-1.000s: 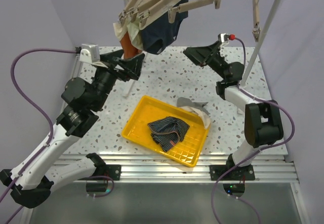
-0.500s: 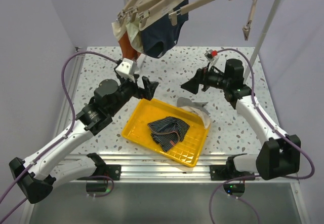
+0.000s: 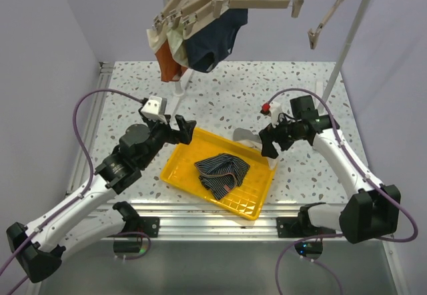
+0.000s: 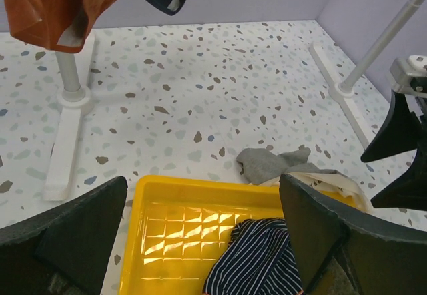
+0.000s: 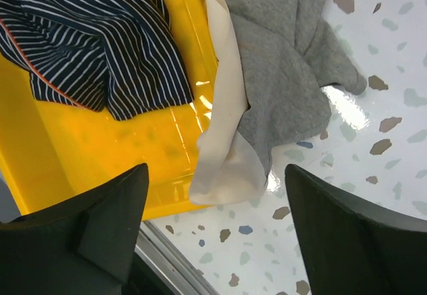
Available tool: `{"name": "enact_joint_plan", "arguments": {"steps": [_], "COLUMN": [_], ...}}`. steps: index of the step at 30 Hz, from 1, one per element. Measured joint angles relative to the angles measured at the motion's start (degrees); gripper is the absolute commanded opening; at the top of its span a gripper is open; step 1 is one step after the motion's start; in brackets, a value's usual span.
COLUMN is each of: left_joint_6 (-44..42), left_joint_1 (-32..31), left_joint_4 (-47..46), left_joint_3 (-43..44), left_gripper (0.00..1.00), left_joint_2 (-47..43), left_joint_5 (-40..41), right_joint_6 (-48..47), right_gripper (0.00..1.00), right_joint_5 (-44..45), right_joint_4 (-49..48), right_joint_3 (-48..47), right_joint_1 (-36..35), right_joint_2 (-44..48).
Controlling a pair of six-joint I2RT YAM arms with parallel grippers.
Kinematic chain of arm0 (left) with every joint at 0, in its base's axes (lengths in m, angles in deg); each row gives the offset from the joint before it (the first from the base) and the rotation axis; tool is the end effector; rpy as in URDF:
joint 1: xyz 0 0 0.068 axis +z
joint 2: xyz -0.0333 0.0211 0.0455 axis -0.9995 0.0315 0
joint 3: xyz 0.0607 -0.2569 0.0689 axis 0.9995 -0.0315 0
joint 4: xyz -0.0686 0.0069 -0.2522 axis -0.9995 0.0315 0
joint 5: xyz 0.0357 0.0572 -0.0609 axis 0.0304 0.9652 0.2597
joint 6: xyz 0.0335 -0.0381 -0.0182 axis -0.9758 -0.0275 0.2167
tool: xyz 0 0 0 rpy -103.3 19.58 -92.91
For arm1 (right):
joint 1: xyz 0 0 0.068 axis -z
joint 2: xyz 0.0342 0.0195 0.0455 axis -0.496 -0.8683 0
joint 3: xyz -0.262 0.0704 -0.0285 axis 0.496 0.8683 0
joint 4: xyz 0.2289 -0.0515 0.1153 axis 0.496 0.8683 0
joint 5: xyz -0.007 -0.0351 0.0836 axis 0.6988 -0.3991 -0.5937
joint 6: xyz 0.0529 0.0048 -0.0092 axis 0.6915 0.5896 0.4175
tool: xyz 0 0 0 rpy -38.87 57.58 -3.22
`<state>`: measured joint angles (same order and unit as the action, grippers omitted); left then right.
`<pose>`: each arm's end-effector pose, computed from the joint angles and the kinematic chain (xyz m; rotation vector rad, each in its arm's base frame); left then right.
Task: Remove the underwear clipped to the hanger
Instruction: Pick up the underwear from the center of the board.
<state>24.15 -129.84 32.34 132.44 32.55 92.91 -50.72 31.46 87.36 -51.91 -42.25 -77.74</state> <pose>0.1539 -0.1237 0.3428 0.1230 1.7224 -0.5601 0.2327 0.0683 0.2788 -0.9321 2.3483 0.5454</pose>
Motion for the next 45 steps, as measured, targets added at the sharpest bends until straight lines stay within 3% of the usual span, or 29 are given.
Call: {"name": "enact_joint_plan", "arguments": {"steps": [3,8,11,12,14,15,18,23,27,33,38,45], "left_joint_6": [1.1,2.6,3.6,3.9,4.2,4.5,5.1,5.4,4.9,2.1,-0.7,-3.6], "left_joint_1": [0.0,0.0,0.0,0.0,0.0,0.0,0.0,0.0,0.0,0.0,0.0,0.0], "left_joint_4": [0.1,0.6,1.3,1.4,2.0,2.2,2.6,3.9,4.5,6.0,6.2,6.2], "left_joint_3": [-1.4,-3.3,-3.6,-3.6,-3.6,-3.7,-4.4,-4.5,-4.5,-2.6,0.5,3.9], "left_gripper": [1.0,1.0,1.0,1.0,1.0,1.0,1.0,1.0,1.0,1.0,1.0,1.0], "left_joint_2": [-2.0,-4.9,-6.1,-6.6,-7.7,-8.5,-10.4,-11.8,-12.3,-13.1,-13.7,-14.0], "left_joint_5": [1.4,2.4,2.7,2.8,3.1,3.4,4.0,4.7,5.9,8.7,11.0,14.1], "right_joint_6": [-1.2,-1.2,-0.5,-0.2,0.3,0.6,0.8,-0.7,-7.6,-12.3,-9.0,0.9], "right_gripper": [0.72,0.65,0.51,0.4,0.28,0.15,0.0,0.0,0.0,0.0,0.0,0.0], "right_joint_5": [1.0,1.5,2.3,2.3,2.3,2.2,2.2,1.2,-5.6,-15.9,-23.8,-30.9], "right_joint_4": [1.0,1.2,0.7,0.6,0.1,0.0,-0.3,0.4,5.2,5.1,0.5,-10.2], "right_joint_3": [0.0,-0.1,-0.4,-0.7,-1.6,-2.3,-3.8,-6.7,-12.6,-20.1,-24.7,-24.5], "right_joint_1": [-0.3,-0.9,-1.8,-2.1,-2.4,-2.5,-2.5,-2.5,-2.5,-2.5,-2.5,-2.8], "right_joint_2": [-2.1,-8.7,-11.2,-11.7,-12.5,-12.9,-13.7,-13.3,-10.6,2.7,9.3,11.0]}}
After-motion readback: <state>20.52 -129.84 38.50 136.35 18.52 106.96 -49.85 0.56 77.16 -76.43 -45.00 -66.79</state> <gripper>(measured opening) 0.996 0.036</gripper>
